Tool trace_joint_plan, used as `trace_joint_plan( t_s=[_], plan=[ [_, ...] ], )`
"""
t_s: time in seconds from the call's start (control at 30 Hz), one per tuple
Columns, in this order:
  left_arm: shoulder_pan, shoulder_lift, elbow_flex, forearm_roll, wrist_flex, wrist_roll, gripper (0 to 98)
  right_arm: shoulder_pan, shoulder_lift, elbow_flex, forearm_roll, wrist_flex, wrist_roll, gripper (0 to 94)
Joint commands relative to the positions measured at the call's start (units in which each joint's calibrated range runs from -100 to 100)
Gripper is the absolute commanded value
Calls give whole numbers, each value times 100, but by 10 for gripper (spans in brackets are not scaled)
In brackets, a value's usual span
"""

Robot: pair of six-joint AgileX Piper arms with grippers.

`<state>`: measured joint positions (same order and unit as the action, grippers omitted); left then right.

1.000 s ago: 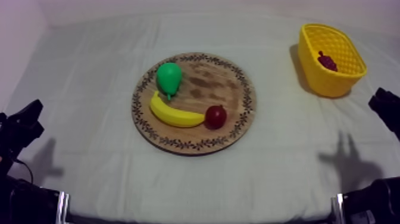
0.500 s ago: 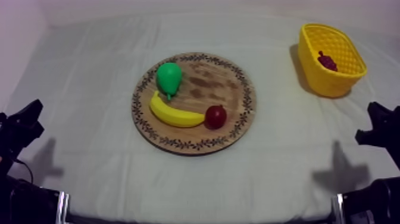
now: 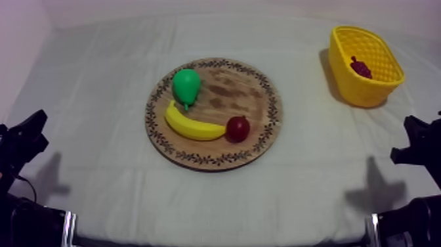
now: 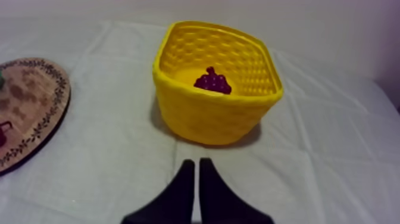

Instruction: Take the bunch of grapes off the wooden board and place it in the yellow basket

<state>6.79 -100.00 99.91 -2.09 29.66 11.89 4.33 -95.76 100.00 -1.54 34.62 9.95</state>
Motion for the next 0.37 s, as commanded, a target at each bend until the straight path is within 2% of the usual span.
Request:
trace_joint_plan(
  t_s=[0.0, 0.33],
  plan=[
    [-2, 0, -2, 1, 0, 0, 1, -4, 0, 0, 0, 13, 22, 4],
    [-2, 0, -2, 1, 0, 0, 1, -4, 0, 0, 0, 14, 43, 4]
  ],
)
